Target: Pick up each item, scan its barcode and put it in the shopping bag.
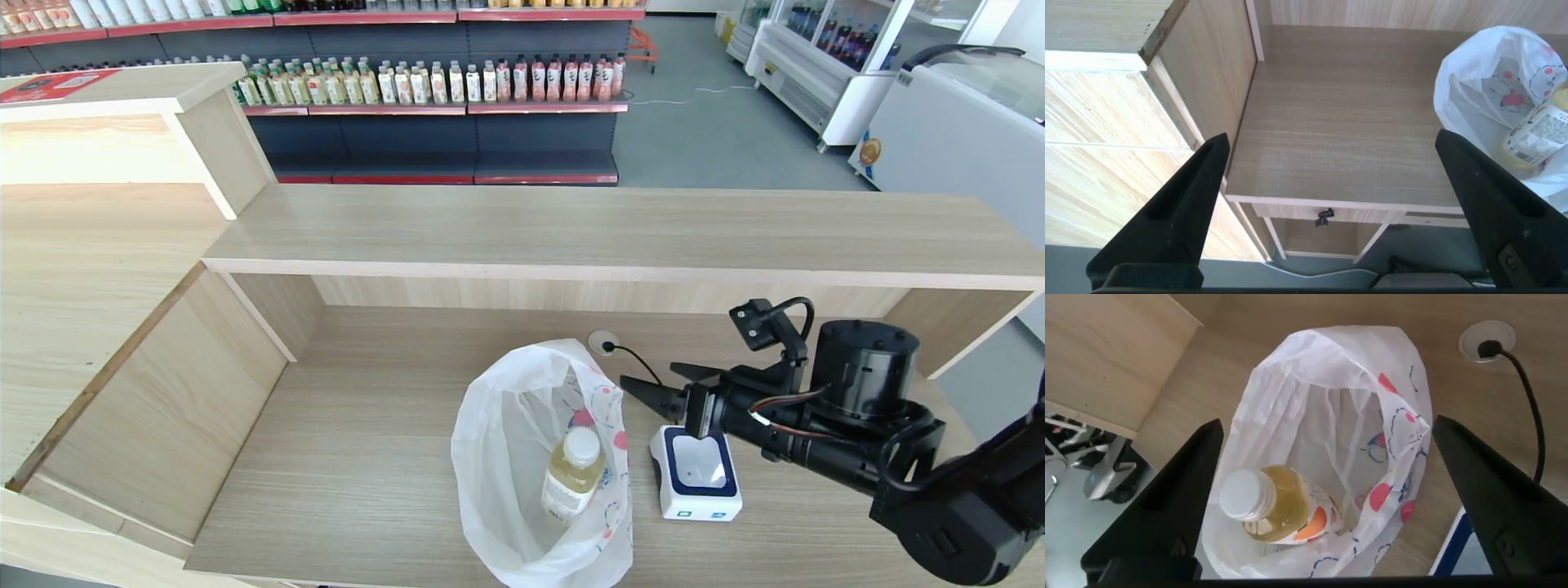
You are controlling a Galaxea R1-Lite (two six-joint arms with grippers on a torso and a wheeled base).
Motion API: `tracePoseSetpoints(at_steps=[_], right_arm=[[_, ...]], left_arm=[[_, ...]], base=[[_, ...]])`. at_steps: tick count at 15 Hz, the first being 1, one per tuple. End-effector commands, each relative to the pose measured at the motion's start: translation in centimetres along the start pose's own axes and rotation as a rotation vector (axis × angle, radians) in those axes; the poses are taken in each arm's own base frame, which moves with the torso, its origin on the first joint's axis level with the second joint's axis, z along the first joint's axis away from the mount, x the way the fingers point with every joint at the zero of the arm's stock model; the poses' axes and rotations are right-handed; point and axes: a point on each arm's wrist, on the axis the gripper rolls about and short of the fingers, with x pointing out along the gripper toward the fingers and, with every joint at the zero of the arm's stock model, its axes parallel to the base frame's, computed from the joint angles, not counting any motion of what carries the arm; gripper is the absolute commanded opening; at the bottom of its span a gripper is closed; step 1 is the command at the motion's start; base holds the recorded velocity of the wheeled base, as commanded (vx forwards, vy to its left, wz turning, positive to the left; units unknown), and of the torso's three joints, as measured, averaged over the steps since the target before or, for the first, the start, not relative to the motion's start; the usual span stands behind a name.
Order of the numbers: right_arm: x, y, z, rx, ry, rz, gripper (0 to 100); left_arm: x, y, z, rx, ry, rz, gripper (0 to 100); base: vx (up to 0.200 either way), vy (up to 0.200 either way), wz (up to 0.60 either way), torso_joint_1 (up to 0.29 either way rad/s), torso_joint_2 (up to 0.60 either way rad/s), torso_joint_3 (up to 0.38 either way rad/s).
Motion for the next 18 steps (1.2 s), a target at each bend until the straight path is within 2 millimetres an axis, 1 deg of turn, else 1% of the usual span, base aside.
tracePoseSetpoints(at_steps=[1,2,3,5,6,7,9,12,13,15,18], right_arm=[[-2.8,0.1,1.7,-0.006,-0.047,-0.027,100],[-3.9,-0.1,1.9,-0.004,-0.035,-0.051,100],[-5.5,-0.3,2.5,-0.013,-0.021,-0.090,100],[-8.7,-1.5,2.9,-0.114,0.083,-0.243,100],[-10.3,-1.7,3.1,-0.120,0.110,-0.319,100],[-11.3,-1.8,3.3,-0.111,0.114,-0.360,100],[-12.9,-1.8,3.6,-0.108,0.099,-0.407,100],[-15.3,-0.5,3.2,-0.094,0.123,-0.422,100],[-16.7,0.3,2.7,-0.083,0.144,-0.432,100],[-18.1,1.1,2.0,-0.072,0.169,-0.443,100],[-19.0,1.3,1.3,-0.064,0.168,-0.463,100]], left_arm=[[0.0,0.0,0.0,-0.001,0.000,0.000,100],[0.0,0.0,0.0,-0.006,0.000,0.000,100],[0.0,0.0,0.0,-0.006,0.000,0.000,100],[0.0,0.0,0.0,-0.004,0.000,0.000,100],[0.0,0.0,0.0,-0.004,0.000,0.000,100],[0.0,0.0,0.0,-0.006,0.000,0.000,100],[0.0,0.0,0.0,-0.007,0.000,0.002,100],[0.0,0.0,0.0,-0.006,0.000,0.002,100],[0.0,0.0,0.0,-0.004,0.000,0.002,100],[0.0,0.0,0.0,-0.004,0.000,0.002,100],[0.0,0.0,0.0,-0.004,0.000,0.002,100]], base=[[0.000,0.000,0.00,0.000,0.00,0.000],[0.000,0.000,0.00,0.000,0.00,0.000],[0.000,0.000,0.00,0.000,0.00,0.000],[0.000,0.000,0.00,0.000,0.00,0.000],[0.000,0.000,0.00,0.000,0.00,0.000],[0.000,0.000,0.00,0.000,0.00,0.000],[0.000,0.000,0.00,0.000,0.00,0.000],[0.000,-0.200,0.00,0.002,0.00,0.002],[0.000,-0.200,0.00,0.002,0.00,0.002],[0.000,-0.200,0.00,-0.012,0.00,0.005],[0.000,0.000,0.00,0.000,0.00,0.000]])
